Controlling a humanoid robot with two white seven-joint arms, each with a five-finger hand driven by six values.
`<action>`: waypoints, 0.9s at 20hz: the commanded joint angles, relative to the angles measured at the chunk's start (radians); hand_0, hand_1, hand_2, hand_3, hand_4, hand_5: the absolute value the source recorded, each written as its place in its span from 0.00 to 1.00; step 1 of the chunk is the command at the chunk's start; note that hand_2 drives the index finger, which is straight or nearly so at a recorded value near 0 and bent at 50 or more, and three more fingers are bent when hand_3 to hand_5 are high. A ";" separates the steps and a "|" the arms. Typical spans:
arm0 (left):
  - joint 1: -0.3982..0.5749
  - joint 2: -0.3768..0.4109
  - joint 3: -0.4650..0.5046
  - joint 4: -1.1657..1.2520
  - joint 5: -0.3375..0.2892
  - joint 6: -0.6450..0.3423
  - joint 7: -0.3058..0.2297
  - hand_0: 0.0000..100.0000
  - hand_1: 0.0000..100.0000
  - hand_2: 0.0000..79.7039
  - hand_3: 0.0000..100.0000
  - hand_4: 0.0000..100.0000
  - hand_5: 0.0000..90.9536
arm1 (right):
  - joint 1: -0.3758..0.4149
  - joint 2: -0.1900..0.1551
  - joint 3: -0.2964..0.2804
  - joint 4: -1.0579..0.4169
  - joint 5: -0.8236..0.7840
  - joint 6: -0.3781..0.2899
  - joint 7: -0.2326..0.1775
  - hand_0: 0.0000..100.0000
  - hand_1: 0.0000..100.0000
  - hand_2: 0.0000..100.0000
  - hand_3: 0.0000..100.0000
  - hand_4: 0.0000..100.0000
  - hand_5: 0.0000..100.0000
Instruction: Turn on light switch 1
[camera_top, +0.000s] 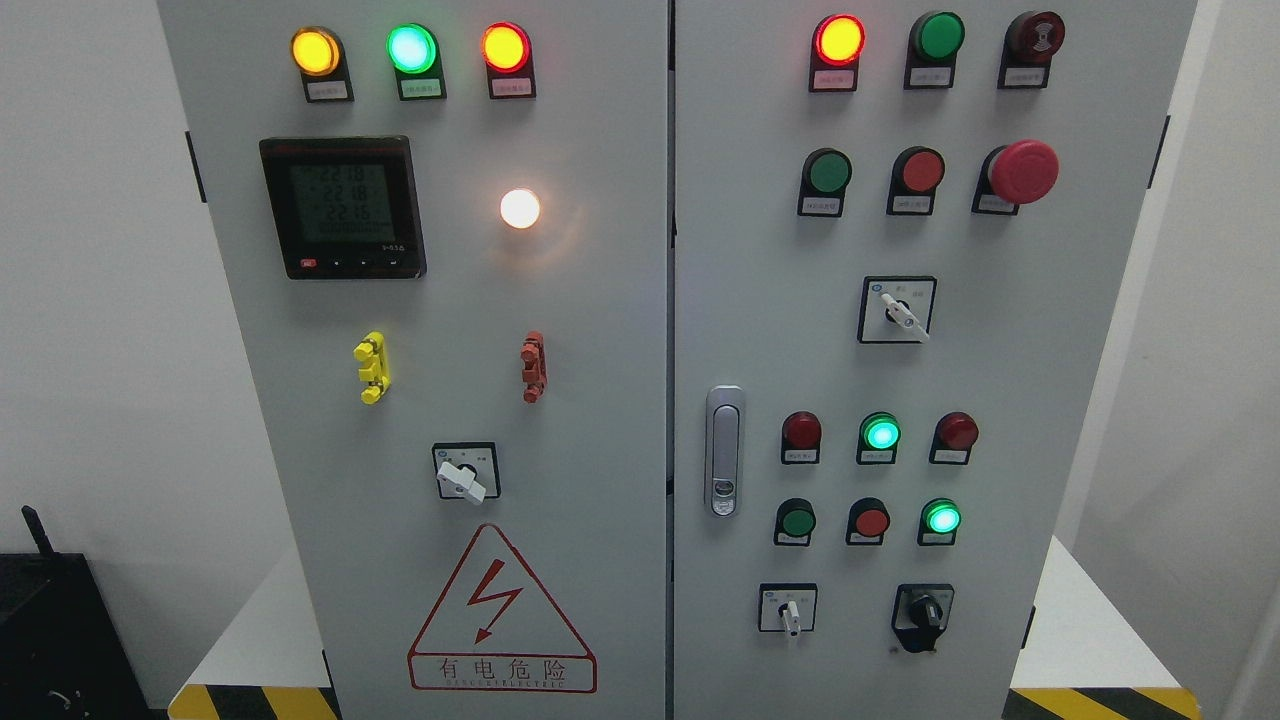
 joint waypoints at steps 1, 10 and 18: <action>0.075 0.046 0.056 0.671 0.022 -0.078 -0.036 0.15 0.18 0.63 0.93 1.00 0.86 | 0.000 0.000 0.000 0.000 -0.025 0.000 0.001 0.00 0.00 0.00 0.00 0.00 0.00; -0.095 0.052 0.012 1.443 0.001 -0.067 -0.214 0.18 0.15 0.38 0.65 0.71 0.40 | 0.000 0.000 0.000 0.000 -0.025 0.000 0.001 0.00 0.00 0.00 0.00 0.00 0.00; -0.143 0.052 -0.246 1.674 0.002 0.009 -0.272 0.21 0.06 0.00 0.02 0.09 0.00 | 0.000 0.000 0.000 0.000 -0.025 0.000 0.001 0.00 0.00 0.00 0.00 0.00 0.00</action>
